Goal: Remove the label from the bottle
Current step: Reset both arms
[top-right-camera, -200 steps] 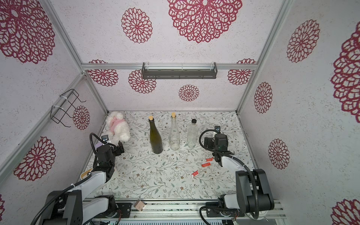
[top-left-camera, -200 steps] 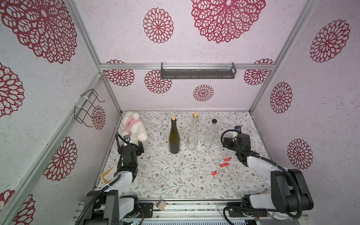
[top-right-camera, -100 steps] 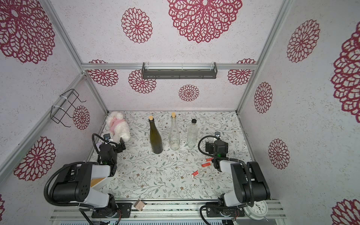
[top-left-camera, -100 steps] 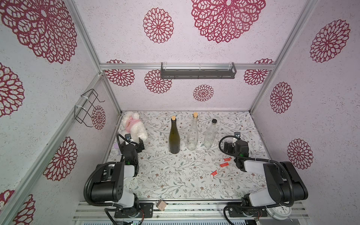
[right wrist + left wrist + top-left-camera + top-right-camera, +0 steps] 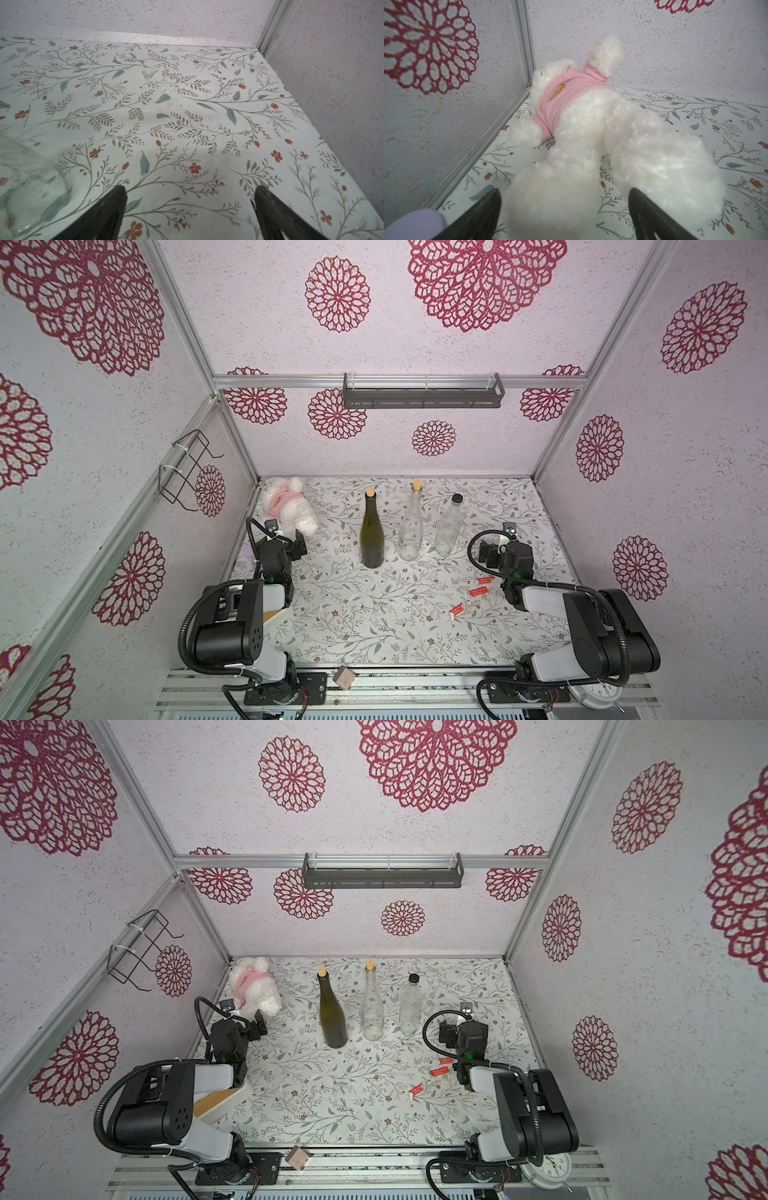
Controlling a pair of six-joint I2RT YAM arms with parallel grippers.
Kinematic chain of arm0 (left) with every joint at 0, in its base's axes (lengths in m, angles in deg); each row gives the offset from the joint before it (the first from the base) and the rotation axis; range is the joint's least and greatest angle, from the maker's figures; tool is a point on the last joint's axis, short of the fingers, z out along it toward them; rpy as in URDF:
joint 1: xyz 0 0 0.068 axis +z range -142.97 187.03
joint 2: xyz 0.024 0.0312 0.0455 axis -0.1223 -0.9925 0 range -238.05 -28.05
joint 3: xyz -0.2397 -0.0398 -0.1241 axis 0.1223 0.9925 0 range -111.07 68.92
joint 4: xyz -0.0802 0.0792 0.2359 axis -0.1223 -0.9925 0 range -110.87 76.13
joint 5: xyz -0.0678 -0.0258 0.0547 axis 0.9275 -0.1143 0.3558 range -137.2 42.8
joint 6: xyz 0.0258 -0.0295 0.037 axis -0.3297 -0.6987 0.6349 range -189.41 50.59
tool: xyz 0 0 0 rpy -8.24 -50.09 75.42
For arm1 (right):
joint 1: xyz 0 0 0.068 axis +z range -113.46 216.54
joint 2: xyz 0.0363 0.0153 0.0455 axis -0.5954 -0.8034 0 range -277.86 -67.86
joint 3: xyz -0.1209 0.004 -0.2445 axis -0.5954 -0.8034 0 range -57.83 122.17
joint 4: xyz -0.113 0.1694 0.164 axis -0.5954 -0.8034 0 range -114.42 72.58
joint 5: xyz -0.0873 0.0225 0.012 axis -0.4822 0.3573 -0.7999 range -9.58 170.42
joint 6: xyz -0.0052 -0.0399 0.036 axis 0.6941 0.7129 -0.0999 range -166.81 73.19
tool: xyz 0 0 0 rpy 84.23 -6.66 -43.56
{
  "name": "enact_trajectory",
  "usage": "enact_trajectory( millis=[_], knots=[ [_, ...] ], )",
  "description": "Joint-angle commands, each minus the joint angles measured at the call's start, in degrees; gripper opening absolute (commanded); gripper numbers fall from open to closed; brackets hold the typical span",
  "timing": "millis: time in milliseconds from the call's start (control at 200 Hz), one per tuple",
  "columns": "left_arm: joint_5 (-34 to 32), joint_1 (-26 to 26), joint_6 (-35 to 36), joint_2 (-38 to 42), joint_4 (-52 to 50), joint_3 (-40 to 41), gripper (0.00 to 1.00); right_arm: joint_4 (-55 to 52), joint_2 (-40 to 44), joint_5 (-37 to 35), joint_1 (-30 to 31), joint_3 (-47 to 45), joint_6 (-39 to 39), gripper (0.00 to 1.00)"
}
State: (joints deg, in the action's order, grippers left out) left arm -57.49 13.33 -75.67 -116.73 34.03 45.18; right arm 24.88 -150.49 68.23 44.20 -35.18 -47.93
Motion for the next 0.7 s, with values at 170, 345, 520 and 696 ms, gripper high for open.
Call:
enact_trajectory(
  millis=[170,345,520,696],
  knots=[
    [2.8,1.3,-0.8,0.6,-1.2,-1.3,0.97,4.4,6.5,0.5,-1.3,-3.1,-2.2,0.98],
    [2.8,1.3,-0.8,0.6,-1.4,-1.4,0.97,2.9,8.8,1.2,-3.5,-2.8,-0.9,0.98],
    [2.8,1.3,-0.8,0.6,-1.4,-1.5,0.97,7.0,6.3,3.3,-7.3,-2.9,-1.6,0.98],
    [2.7,1.3,-0.9,0.6,-1.5,-1.5,0.97,12.7,-0.3,5.6,-8.1,-2.9,-0.7,0.98]
  ],
)
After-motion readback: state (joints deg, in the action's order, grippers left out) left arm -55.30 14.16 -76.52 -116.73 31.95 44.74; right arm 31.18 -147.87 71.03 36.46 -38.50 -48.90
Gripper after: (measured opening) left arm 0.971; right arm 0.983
